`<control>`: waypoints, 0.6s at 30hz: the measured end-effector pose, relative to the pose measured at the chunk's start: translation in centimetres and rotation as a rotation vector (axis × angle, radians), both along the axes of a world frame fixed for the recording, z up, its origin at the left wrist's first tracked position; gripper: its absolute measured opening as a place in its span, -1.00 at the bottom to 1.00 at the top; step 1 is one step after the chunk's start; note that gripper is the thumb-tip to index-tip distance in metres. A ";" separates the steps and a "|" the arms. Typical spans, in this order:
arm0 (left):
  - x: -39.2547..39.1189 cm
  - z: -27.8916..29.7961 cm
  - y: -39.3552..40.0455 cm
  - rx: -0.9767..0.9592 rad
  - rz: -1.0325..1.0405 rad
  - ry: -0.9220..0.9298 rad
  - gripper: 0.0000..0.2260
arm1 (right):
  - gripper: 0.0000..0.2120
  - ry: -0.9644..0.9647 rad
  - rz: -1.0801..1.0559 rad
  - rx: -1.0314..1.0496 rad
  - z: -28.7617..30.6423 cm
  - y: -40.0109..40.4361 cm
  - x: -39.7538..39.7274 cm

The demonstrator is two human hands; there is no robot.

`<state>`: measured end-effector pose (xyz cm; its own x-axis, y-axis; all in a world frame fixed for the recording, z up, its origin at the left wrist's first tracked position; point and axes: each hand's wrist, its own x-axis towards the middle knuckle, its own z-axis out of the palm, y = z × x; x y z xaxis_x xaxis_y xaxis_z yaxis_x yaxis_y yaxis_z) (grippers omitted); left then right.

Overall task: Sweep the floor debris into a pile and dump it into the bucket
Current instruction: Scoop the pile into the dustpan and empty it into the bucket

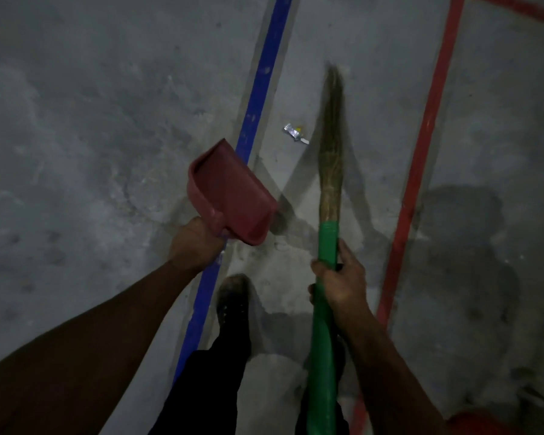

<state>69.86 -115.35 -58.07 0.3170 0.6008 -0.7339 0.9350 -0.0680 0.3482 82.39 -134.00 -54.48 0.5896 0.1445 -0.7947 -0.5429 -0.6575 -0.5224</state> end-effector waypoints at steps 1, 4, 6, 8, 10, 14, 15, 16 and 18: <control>0.1 -0.1 -0.2 -0.020 0.025 -0.014 -0.69 | -0.49 -0.035 0.023 -0.010 1.0 -0.6 1.1; 0.8 -1.0 -0.8 -0.088 0.143 -0.009 -0.75 | -0.40 -0.127 0.130 -0.050 1.8 -2.1 5.1; 1.3 -1.9 -1.5 -0.149 0.229 -0.008 -0.84 | -0.40 -0.178 0.235 -0.092 1.1 -2.5 8.1; 1.9 -3.2 -2.3 -0.190 0.307 -0.014 -0.88 | -0.38 -0.222 0.356 -0.134 -0.2 -2.3 11.1; 2.4 -4.6 -3.0 -0.211 0.348 -0.007 -0.86 | -0.38 -0.244 0.474 -0.122 -2.2 -2.1 13.6; 3.2 -7.5 -4.5 -0.174 0.395 -0.006 -0.88 | -0.38 -0.260 0.710 -0.173 -7.0 -3.3 15.4; 3.5 -8.2 -4.9 -0.168 0.416 -0.012 -0.88 | -0.36 -0.260 0.787 -0.192 -7.9 -3.9 15.2; 3.8 -8.7 -5.2 -0.167 0.435 -0.014 -0.89 | -0.32 -0.257 0.849 -0.212 -8.4 -4.6 15.0; 4.3 -9.7 -5.6 -0.168 0.461 -0.013 -0.88 | -0.30 -0.248 0.926 -0.217 -9.0 -6.5 14.4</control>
<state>74.14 -120.94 -67.81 0.0560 0.5540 -0.8306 0.8501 0.4099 0.3306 96.80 -140.50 -63.46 0.4708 0.4992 -0.7274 0.3441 -0.8631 -0.3696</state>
